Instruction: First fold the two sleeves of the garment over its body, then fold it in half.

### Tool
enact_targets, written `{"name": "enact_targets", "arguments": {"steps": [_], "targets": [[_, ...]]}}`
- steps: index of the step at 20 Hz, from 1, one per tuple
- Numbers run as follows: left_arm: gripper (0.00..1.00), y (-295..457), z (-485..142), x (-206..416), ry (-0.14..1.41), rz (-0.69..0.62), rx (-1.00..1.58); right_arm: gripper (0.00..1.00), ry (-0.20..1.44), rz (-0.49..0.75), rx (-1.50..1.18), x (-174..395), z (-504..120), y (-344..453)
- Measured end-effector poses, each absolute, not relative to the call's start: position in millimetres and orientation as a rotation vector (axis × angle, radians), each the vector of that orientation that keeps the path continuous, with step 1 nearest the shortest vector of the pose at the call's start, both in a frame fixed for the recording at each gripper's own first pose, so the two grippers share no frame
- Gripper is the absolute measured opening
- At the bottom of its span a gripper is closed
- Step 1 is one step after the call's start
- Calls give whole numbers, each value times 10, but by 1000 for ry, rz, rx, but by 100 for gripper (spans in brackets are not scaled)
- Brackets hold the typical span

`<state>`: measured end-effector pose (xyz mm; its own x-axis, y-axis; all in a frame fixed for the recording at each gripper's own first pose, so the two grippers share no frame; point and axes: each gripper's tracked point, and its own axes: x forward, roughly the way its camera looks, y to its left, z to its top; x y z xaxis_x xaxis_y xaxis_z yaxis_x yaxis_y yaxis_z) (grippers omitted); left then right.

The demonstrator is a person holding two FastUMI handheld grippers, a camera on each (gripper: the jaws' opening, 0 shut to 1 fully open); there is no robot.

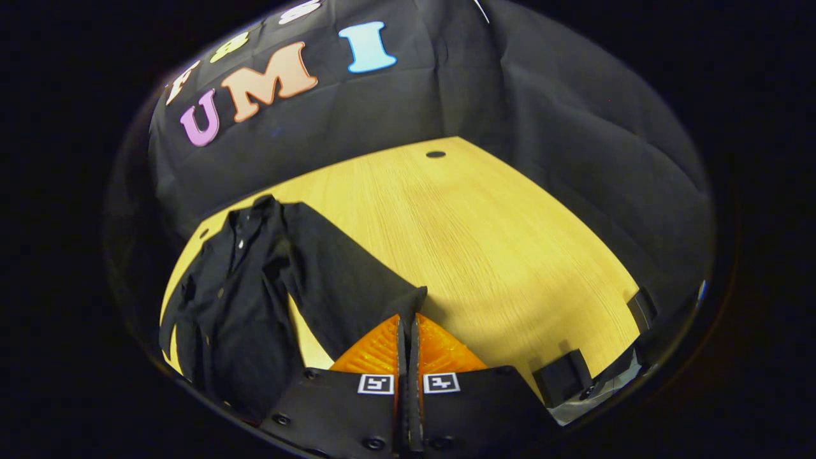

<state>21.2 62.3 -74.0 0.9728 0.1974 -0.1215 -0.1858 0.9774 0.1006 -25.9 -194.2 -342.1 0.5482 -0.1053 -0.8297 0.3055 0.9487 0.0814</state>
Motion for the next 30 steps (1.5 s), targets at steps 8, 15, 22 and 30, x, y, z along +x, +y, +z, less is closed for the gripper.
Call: {"name": "enact_targets", "arguments": {"steps": [8,15,22,30], "targets": [[96,1296,-797,86,143,252,106,3,754,-167,198,547,-2766,-1188],[95,1919,-860,-13,157,300,89,3,669,-71,149,1068,-2448,-371],[96,2473,-938,-137,181,334,108,2,638,-12,127,1399,-2360,325],[96,3003,-1067,-353,221,383,110,2,647,129,71,1594,-2408,1288]]}}
